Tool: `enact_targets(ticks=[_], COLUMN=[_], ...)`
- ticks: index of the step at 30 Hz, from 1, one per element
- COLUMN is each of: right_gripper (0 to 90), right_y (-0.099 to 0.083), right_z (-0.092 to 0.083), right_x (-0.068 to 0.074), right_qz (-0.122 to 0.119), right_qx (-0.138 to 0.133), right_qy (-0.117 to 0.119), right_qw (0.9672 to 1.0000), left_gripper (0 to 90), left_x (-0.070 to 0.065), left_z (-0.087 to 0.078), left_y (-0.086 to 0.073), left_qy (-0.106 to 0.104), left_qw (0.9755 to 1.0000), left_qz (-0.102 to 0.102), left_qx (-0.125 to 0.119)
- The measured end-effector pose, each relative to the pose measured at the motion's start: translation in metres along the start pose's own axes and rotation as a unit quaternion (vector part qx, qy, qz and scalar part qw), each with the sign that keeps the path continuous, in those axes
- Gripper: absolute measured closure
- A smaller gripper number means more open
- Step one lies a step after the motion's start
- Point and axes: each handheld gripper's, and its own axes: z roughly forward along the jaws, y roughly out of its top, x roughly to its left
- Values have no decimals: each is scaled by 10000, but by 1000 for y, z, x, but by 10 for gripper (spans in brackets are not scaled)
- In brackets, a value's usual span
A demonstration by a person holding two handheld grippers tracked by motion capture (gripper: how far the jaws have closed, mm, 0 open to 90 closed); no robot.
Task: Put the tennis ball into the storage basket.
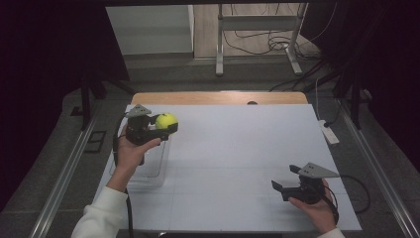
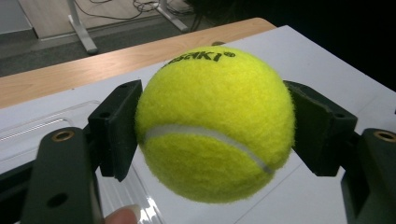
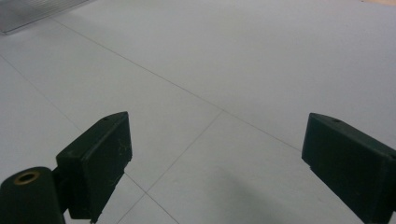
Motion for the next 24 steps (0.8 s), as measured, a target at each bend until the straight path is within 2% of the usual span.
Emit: enact_targets(ticks=[7, 24], right_gripper=[90, 91], right_y=[0, 1], right_z=[0, 0], right_x=[0, 1], right_qz=[2, -13], right_qx=[-16, -31], right_qy=[-3, -11], right_qw=[10000, 10000], left_gripper=[262, 262], left_x=[8, 29], left_z=[-4, -9], left_y=[-1, -5], left_qy=[125, 425], left_qw=[9999, 9986], left_qz=[-76, -287], left_qx=[-77, -95])
